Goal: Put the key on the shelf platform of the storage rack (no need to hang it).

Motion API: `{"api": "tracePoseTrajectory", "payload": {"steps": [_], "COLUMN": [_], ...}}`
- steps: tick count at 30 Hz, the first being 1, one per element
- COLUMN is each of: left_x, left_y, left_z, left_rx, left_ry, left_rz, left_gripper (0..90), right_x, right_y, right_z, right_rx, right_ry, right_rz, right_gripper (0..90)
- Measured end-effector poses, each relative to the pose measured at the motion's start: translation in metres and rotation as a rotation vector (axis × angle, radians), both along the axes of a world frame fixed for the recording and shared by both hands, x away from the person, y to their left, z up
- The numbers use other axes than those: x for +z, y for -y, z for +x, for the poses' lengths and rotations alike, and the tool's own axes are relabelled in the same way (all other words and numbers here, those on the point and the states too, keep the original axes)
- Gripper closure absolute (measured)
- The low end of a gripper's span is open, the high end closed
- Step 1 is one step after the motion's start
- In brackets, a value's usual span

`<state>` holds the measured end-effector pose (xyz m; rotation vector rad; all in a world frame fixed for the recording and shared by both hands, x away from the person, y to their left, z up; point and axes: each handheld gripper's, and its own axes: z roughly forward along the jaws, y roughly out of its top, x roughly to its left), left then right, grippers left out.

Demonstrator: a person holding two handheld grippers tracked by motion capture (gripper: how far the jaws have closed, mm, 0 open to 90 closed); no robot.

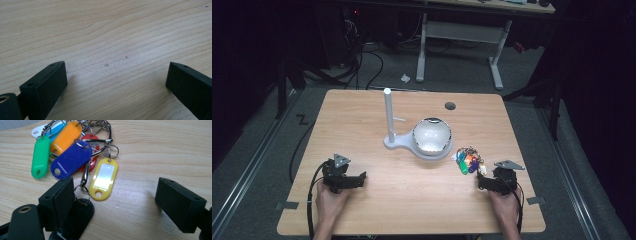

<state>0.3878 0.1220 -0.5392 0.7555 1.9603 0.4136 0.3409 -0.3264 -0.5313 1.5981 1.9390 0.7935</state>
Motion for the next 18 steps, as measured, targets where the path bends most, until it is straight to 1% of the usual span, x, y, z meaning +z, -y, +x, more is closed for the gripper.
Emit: {"api": "tracePoseTrajectory", "payload": {"steps": [2, 3, 9, 13, 15, 17, 18], "left_x": [0.000, 0.000, 0.000, 0.000, 0.000, 0.000, 0.000], "left_y": [0.000, 0.000, 0.000, 0.000, 0.000, 0.000, 0.000], "left_z": [0.000, 0.000, 0.000, 0.000, 0.000, 0.000, 0.000], "left_rx": [0.003, -0.003, -0.008, -0.004, 0.001, -0.004, 0.000], "left_ry": [-0.004, 0.001, 0.004, 0.002, -0.002, 0.002, -0.001], "left_rz": [-0.004, 0.000, 0.007, 0.004, -0.001, 0.004, -0.001], "left_gripper": [4.0, 4.0, 4.0, 4.0, 4.0, 4.2, 4.2], "right_x": [0.000, 0.000, 0.001, 0.002, 0.002, 0.004, 0.004], "right_y": [0.000, 0.001, 0.003, 0.006, 0.007, 0.008, 0.008], "right_z": [0.000, -0.001, -0.004, -0.011, -0.012, -0.019, -0.019], "right_rx": [0.000, -0.007, -0.014, -0.023, -0.019, -0.017, -0.017], "right_ry": [0.000, 0.004, 0.010, 0.009, 0.009, 0.017, 0.017], "right_rz": [-0.001, 0.001, 0.000, 0.011, 0.013, 0.022, 0.022], "right_gripper": [17.5, 20.0, 23.4, 27.2, 27.6, 28.9, 28.9]}}
